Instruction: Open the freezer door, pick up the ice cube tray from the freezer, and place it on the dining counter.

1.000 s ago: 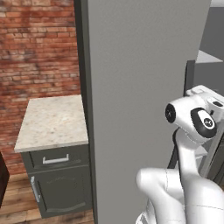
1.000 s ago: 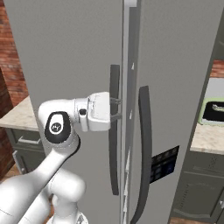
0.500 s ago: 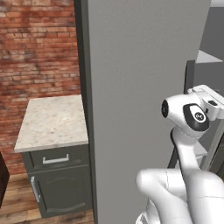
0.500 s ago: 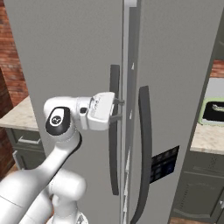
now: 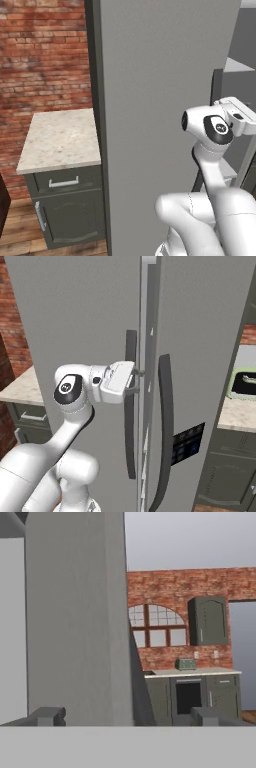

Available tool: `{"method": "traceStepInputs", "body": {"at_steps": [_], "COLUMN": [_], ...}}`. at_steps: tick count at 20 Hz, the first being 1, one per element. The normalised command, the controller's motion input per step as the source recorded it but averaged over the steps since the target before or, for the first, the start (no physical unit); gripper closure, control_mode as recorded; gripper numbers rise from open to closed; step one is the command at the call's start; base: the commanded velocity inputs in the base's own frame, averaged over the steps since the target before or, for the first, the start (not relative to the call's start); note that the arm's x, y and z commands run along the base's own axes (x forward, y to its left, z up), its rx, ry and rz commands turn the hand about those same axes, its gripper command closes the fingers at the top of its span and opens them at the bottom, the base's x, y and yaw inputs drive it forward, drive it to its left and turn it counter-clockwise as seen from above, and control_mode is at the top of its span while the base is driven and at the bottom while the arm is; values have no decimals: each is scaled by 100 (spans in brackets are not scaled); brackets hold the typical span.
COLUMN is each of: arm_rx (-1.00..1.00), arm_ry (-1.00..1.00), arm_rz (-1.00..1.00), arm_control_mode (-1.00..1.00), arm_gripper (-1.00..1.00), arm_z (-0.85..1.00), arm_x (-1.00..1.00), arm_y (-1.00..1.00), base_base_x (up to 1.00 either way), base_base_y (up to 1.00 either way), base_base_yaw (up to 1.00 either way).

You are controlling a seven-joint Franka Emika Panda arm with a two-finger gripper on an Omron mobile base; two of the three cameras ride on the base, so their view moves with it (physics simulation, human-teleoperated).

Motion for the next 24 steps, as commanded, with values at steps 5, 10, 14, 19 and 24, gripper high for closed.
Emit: {"method": "traceStepInputs", "body": {"at_steps": [5,10,14,19,24], "arm_rx": [0,0,0,0,0], "arm_ry": [0,0,0,0,0], "arm_rz": [0,0,0,0,0], "arm_control_mode": [-100,-100,-100,-100,-100], "arm_gripper": [-100,-100,-100,-100,-100], "arm_z": [-9,-10,-3,-3,-7], "arm_x": [4,0,0,2,10], "arm_y": [-12,-19,-14,-6,0], "base_base_x": [0,0,0,0,0], "base_base_y": [0,0,0,0,0], "base_base_yaw": [0,0,0,0,0]}}
